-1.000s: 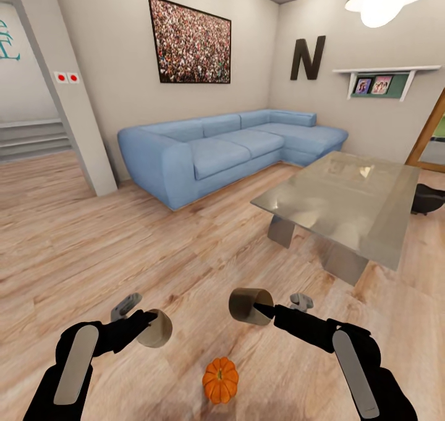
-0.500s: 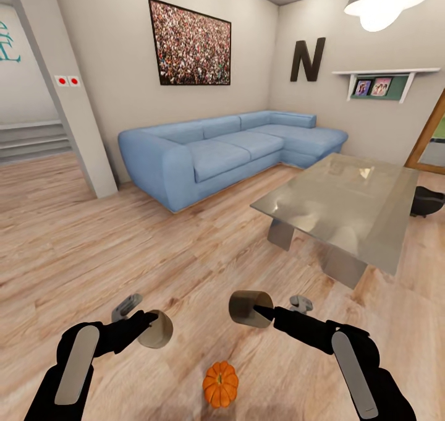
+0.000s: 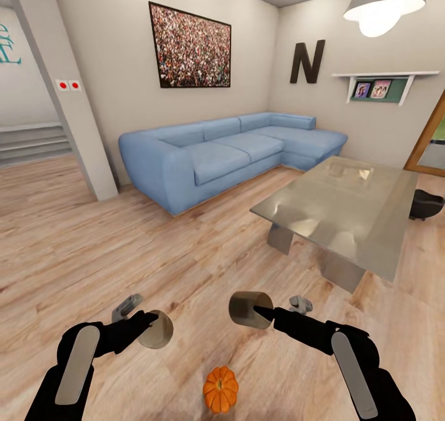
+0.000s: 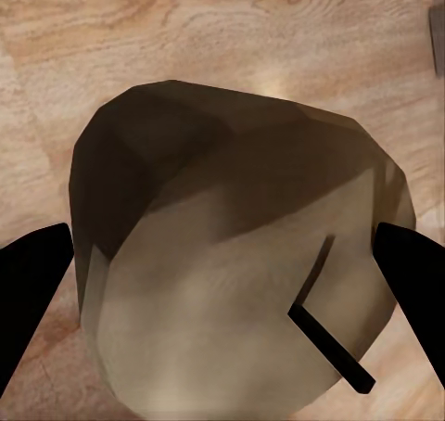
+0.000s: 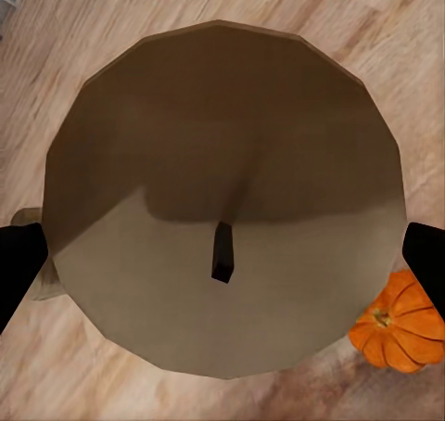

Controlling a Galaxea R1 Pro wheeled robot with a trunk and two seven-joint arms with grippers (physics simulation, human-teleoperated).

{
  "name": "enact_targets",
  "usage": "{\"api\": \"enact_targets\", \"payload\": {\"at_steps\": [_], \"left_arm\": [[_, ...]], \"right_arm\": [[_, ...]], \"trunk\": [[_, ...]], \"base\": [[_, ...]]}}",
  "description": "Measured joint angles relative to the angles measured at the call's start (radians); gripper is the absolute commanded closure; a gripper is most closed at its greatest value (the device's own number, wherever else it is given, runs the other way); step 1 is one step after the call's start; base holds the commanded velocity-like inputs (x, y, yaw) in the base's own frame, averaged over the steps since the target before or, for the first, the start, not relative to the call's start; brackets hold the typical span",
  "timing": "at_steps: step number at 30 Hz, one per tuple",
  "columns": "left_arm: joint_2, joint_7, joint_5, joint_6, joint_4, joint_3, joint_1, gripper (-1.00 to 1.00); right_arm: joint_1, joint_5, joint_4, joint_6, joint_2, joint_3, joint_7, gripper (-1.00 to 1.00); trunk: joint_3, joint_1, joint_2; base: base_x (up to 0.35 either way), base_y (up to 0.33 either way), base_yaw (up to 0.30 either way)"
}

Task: Place each of the two pumpkins and all three candles from the living room inside a cabinet in the living room (use any cabinet), then make sure every cabinet is closed, and position the cauldron so it is next to a table in the living room.

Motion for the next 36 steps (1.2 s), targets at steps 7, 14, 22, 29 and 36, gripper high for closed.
{"api": "enact_targets", "payload": {"at_steps": [7, 14, 22, 29, 36], "left_arm": [[0.000, 0.000, 0.000, -0.001, 0.003, -0.001, 0.000, 1.00], [0.000, 0.000, 0.000, -0.001, 0.003, 0.000, 0.000, 1.00], [0.000, 0.000, 0.000, -0.002, 0.009, -0.001, 0.000, 1.00], [0.000, 0.000, 0.000, -0.001, 0.009, -0.001, 0.000, 1.00], [-0.002, -0.001, 0.000, -0.002, 0.009, 0.000, 0.000, 1.00]], "right_arm": [[0.000, 0.000, 0.005, -0.001, 0.000, 0.000, -0.002, 1.00], [0.000, 0.000, 0.005, -0.003, 0.000, 0.000, -0.003, 1.00], [0.000, 0.002, 0.005, -0.015, 0.000, -0.001, -0.004, 1.00], [0.000, 0.010, 0.008, -0.014, 0.000, -0.001, -0.004, 1.00], [0.000, 0.008, 0.012, -0.013, 0.000, -0.004, -0.005, 1.00]], "trunk": [[0.022, -0.027, 0.049], [0.044, -0.054, 0.098], [0.069, -0.084, 0.154], [0.088, -0.107, 0.196], [0.088, -0.107, 0.196]], "base": [[0.000, 0.000, 0.000], [0.000, 0.000, 0.000], [0.000, 0.000, 0.000], [0.000, 0.000, 0.000], [0.000, 0.000, 0.000]]}}
